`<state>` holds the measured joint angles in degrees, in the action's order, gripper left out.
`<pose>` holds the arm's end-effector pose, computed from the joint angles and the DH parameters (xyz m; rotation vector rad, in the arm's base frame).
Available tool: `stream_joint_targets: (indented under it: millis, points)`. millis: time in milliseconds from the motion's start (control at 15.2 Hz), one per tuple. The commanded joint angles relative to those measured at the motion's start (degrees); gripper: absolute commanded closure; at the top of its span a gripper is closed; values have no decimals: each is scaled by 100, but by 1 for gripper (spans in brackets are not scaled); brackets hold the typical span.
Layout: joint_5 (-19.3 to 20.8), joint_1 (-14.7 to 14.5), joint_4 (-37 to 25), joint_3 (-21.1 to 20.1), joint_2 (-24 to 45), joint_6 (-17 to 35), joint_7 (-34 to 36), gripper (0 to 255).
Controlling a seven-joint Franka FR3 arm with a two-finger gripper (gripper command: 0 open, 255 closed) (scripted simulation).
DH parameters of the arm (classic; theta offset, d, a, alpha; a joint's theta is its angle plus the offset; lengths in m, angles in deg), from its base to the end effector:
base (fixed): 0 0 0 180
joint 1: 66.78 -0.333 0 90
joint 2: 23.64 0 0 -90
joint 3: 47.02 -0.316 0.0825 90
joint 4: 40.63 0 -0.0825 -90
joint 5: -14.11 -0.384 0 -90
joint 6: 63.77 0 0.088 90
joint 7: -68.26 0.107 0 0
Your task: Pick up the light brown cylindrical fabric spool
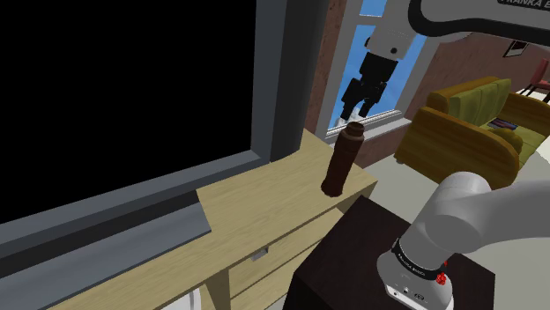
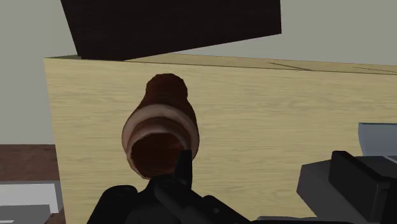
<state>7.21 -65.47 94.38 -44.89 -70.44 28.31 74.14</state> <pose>0.3023 -0.0095 0.6040 -2.9822 0.2274 -0.0946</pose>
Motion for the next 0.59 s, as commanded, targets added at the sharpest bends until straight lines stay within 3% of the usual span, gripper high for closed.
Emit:
stream_joint_targets:
  millis: [0,528]
  points:
    - [0,0,0,0,0,0,0,0]
    - [193,267,7,836,983,730,-691,0]
